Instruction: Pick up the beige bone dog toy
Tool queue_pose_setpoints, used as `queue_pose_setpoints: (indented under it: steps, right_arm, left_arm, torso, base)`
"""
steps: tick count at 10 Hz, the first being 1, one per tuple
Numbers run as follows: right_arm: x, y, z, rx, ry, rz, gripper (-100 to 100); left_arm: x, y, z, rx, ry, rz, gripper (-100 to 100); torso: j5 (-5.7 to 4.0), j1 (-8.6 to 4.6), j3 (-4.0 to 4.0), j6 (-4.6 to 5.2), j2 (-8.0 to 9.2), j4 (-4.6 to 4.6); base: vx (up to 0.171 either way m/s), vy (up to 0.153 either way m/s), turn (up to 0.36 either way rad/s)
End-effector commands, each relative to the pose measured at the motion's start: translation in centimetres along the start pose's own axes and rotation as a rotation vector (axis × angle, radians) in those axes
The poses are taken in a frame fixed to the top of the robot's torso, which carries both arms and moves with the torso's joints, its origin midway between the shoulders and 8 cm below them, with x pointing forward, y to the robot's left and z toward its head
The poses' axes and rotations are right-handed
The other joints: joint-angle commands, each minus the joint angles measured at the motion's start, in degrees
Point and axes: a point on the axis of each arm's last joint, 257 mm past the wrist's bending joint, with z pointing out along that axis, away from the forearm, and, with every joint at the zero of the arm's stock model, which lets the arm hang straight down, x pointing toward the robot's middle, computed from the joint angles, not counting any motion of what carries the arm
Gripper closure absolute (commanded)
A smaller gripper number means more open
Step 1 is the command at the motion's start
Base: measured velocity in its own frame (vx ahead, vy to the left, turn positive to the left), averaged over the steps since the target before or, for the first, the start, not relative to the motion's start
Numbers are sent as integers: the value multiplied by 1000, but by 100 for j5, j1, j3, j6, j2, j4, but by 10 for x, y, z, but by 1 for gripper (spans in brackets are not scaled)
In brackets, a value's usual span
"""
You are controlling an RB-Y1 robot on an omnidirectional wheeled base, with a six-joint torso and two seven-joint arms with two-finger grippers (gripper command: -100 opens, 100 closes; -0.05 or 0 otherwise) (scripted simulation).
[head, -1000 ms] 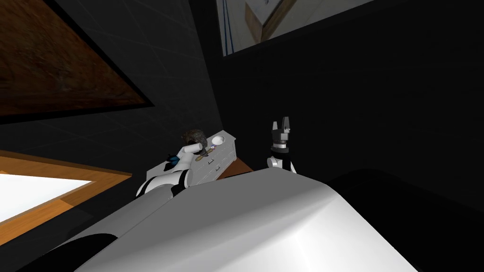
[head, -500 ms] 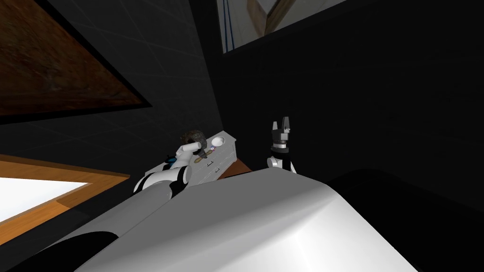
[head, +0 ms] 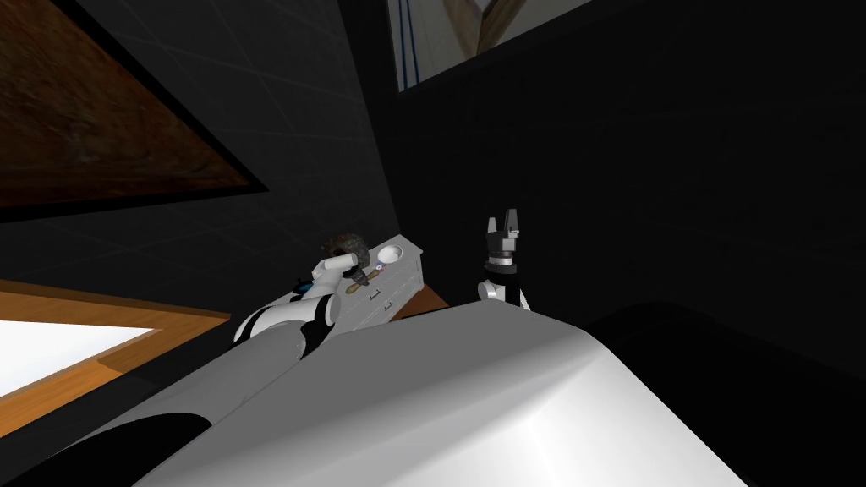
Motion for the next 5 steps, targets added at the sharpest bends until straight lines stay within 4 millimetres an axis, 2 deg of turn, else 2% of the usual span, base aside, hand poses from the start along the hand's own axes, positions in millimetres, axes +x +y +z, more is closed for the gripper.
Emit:
queue_pose_setpoints:
  steps: [1,3,4,5]
  right_arm:
    - [0,0,0,0,0,0,0]
    - [0,-1,0,2,0,0,0]
    - [0,-1,0,2,0,0,0]
    - [0,-1,-1,2,0,0,0]
  left_arm:
    - [-3,7,9,3,1,2,-100]
    - [-5,14,18,5,1,4,-100]
    - [-5,11,14,3,1,3,-100]
    - [-5,12,15,5,1,3,100]
  torso:
    - [0,0,0,0,0,0]
    - [3,1,-10,-3,-20,-2]
    - [4,1,-14,-4,-27,-3]
    - [4,-1,-12,-4,-23,-2]
  base:
    - [37,-3,13]
    - [49,7,13]
    - [21,4,3]
    - [0,0,0]
